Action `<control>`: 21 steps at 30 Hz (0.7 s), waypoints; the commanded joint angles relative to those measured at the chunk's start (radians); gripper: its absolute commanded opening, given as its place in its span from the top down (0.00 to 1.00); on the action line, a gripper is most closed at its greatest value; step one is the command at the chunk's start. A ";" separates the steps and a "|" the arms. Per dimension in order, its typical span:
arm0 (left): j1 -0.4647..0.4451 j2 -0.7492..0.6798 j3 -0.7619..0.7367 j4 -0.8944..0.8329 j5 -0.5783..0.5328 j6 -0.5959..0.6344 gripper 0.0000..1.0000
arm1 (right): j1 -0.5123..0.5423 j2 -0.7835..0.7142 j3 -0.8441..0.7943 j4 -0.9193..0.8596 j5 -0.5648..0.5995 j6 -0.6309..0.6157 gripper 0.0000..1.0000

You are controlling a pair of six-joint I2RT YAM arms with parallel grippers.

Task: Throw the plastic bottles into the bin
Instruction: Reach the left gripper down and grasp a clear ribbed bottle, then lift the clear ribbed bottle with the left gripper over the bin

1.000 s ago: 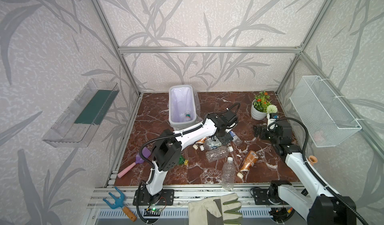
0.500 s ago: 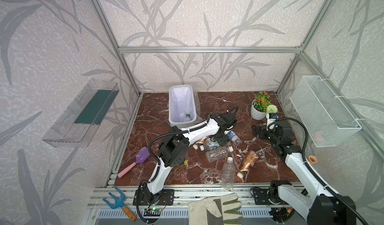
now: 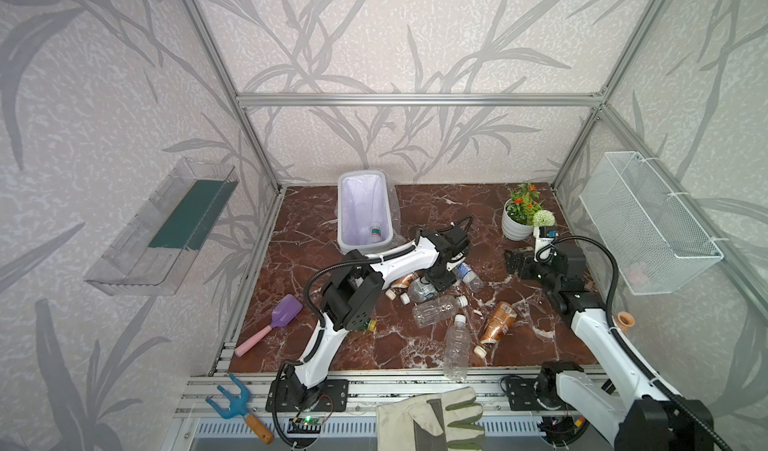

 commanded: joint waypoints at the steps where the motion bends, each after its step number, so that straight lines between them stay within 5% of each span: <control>1: 0.004 -0.021 -0.016 0.012 0.015 0.011 0.37 | -0.001 -0.018 -0.007 0.004 0.005 -0.005 0.00; 5: 0.004 -0.057 -0.020 0.024 -0.007 0.011 0.47 | -0.001 -0.021 -0.004 0.002 0.007 -0.004 0.00; 13: -0.003 -0.209 -0.002 0.047 -0.057 -0.003 0.46 | -0.001 -0.045 -0.005 -0.008 0.015 -0.004 0.00; 21: -0.076 -0.545 -0.036 0.177 -0.291 0.012 0.46 | -0.001 -0.061 0.000 -0.017 0.017 0.011 0.01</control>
